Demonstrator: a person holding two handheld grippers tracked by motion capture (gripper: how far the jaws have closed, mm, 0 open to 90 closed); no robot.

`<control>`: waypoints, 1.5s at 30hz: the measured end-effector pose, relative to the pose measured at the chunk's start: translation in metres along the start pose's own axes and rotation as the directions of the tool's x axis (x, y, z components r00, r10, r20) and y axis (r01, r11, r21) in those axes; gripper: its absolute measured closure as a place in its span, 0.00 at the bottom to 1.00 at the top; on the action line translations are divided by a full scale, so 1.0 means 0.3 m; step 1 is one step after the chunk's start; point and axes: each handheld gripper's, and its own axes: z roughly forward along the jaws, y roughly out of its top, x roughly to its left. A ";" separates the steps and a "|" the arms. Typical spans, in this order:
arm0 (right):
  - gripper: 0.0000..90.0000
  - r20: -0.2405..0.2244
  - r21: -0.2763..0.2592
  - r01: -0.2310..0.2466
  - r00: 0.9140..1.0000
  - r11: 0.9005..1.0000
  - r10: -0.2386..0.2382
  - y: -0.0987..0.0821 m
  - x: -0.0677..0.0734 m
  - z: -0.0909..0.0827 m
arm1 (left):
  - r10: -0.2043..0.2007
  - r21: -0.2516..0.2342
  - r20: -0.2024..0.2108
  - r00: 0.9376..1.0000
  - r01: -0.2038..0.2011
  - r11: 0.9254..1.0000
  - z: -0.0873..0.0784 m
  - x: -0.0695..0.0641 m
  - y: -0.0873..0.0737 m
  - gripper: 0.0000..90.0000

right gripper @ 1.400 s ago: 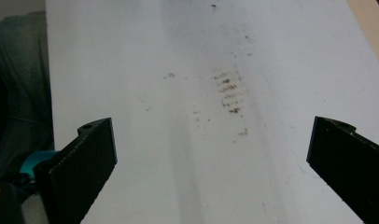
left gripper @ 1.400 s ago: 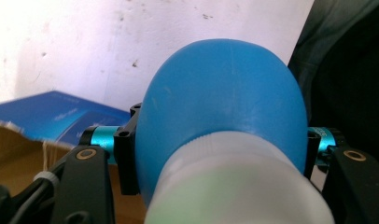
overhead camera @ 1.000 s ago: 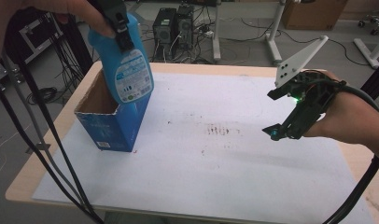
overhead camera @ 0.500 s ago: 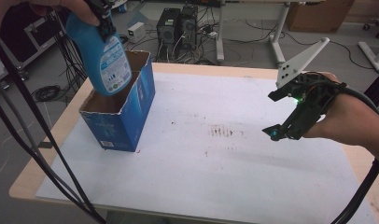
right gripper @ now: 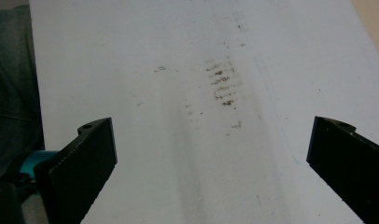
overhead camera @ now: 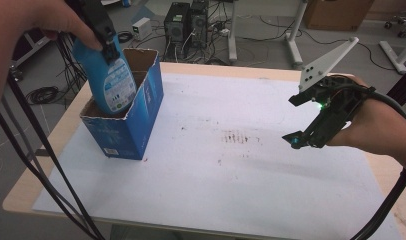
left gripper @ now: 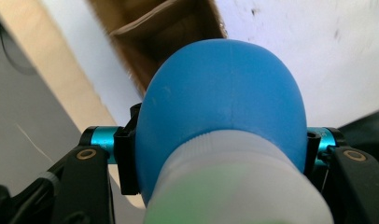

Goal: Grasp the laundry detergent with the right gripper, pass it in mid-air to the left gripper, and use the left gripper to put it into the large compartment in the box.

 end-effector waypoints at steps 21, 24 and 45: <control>0.01 -0.001 0.025 -0.019 1.000 1.000 0.019 -0.005 -0.019 0.017 | 0.332 0.061 0.035 0.943 -0.334 0.941 0.347 0.045 0.013 0.42; 0.01 -0.001 0.030 -0.021 1.000 0.999 0.021 -0.004 -0.023 0.023 | 0.368 0.063 0.042 0.929 -0.371 0.927 0.365 0.045 0.011 0.42; 0.01 0.000 0.029 -0.040 0.999 0.999 0.040 -0.022 -0.023 0.033 | 0.394 0.065 0.090 0.915 -0.401 0.914 0.415 0.033 0.019 0.34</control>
